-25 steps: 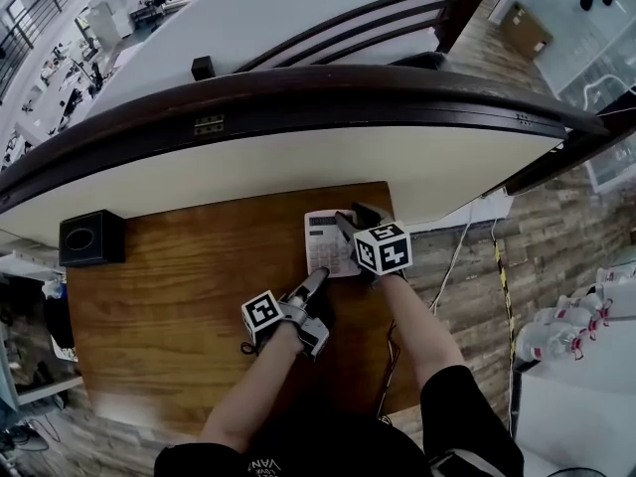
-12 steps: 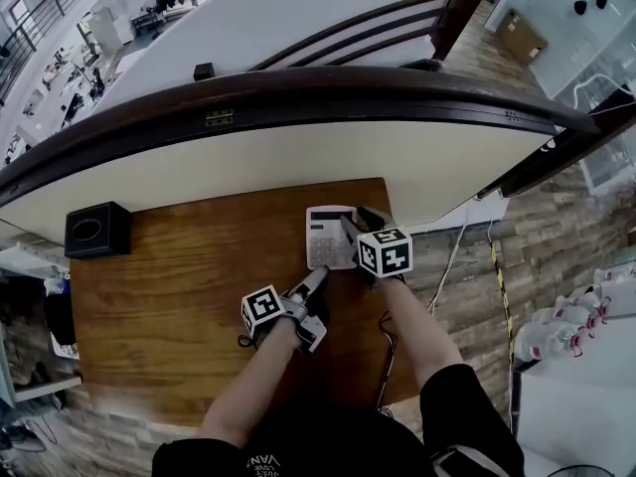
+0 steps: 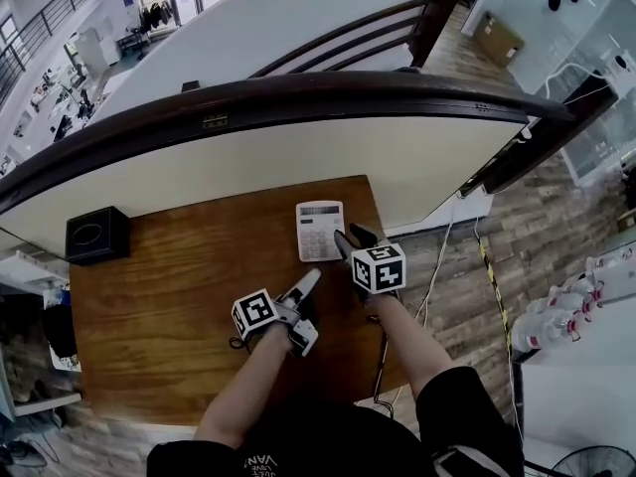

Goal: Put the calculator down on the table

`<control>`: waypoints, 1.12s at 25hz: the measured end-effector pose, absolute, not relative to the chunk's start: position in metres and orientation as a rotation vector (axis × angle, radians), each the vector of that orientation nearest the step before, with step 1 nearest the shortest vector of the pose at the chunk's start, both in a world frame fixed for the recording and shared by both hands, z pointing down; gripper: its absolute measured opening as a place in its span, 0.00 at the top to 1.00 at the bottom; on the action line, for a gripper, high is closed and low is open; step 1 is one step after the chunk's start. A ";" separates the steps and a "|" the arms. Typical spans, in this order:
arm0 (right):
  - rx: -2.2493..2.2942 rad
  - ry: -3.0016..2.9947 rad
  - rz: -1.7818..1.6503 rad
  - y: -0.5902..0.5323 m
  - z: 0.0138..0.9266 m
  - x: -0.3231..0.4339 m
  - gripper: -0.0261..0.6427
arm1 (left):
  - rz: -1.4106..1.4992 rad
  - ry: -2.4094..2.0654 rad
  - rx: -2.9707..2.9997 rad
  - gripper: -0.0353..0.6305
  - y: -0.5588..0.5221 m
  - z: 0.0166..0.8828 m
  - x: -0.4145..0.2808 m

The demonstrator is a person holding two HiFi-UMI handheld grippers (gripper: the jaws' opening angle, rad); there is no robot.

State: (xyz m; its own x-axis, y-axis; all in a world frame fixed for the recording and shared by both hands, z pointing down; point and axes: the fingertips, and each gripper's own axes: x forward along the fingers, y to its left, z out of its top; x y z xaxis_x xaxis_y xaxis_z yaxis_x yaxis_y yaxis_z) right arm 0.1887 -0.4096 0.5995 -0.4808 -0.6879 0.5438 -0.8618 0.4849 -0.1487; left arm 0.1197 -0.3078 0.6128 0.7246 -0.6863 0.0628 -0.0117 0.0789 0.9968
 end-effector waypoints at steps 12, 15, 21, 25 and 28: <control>1.412 -2.361 0.612 -0.321 0.570 0.168 0.80 | -0.396 -0.817 1.858 0.76 -0.270 0.551 0.064; 1.440 -2.365 0.603 -0.296 0.560 0.161 0.82 | -0.358 -0.894 1.949 0.89 -0.255 0.540 0.041; 1.507 -2.373 0.591 -0.250 0.541 0.148 0.86 | -0.298 -0.973 2.090 0.93 -0.227 0.520 0.009; 1.546 -2.379 0.586 -0.220 0.529 0.140 0.89 | -0.224 -0.985 2.181 0.93 -0.203 0.514 -0.001; 1.582 -2.383 0.600 -0.196 0.523 0.135 0.89 | -0.140 -0.988 2.259 0.93 -0.183 0.514 -0.006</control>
